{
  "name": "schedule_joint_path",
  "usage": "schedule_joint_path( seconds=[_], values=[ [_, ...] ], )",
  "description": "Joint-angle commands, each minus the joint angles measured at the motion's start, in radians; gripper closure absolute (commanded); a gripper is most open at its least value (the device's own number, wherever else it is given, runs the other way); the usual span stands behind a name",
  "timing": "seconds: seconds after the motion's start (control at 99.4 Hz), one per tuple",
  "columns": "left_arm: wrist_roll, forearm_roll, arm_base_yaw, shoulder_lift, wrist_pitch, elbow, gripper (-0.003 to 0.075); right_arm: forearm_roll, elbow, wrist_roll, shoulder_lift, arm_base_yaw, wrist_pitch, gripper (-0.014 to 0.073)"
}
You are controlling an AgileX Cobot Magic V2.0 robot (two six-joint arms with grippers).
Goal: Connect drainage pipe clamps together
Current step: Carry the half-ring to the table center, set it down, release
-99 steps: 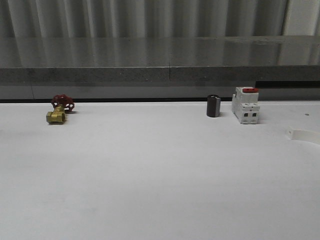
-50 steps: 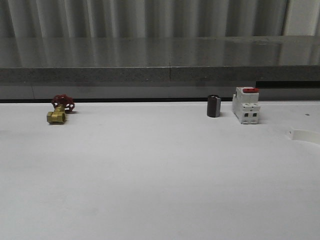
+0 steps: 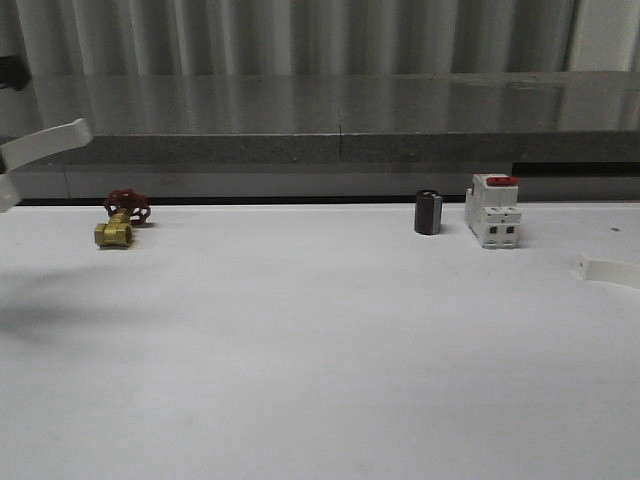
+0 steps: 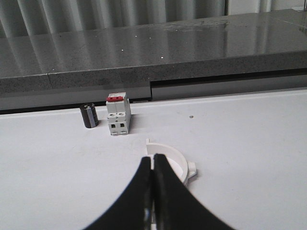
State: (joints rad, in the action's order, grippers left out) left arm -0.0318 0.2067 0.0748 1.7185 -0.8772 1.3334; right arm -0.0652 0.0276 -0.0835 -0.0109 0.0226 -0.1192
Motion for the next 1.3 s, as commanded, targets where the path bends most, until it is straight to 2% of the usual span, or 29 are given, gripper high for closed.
schedule_joint_path(
  seconds=[0.0,0.191,0.382,0.473,0.604,0.956,1.288],
  values=[
    [0.094,-0.006,0.11,-0.05,0.052,0.024,0.0627,0.011,-0.016,0.001,-0.02,0.001,0.08,0.0711],
    [0.217,-0.017,0.349,0.02,0.16,0.024,0.0627,0.011,-0.016,0.001,-0.02,0.001,0.08,0.0711],
    [0.398,-0.108,0.47,0.121,0.254,0.026,0.0627,0.011,-0.016,0.001,-0.02,0.001,0.08,0.0711],
    [0.469,-0.164,0.482,0.167,0.252,0.026,0.0626,0.011,-0.016,0.001,-0.02,0.001,0.08,0.0711],
    [0.523,-0.171,0.482,0.208,0.255,0.028,0.0626,0.011,-0.016,0.001,-0.02,0.001,0.08,0.0711],
    [0.556,-0.187,0.482,0.278,0.241,0.126,0.0626,0.011,-0.016,0.001,-0.02,0.001,0.08,0.0711],
    [0.562,-0.189,0.482,0.33,0.21,0.135,0.0624,0.011,-0.016,0.001,-0.02,0.001,0.08,0.0711]
  ],
)
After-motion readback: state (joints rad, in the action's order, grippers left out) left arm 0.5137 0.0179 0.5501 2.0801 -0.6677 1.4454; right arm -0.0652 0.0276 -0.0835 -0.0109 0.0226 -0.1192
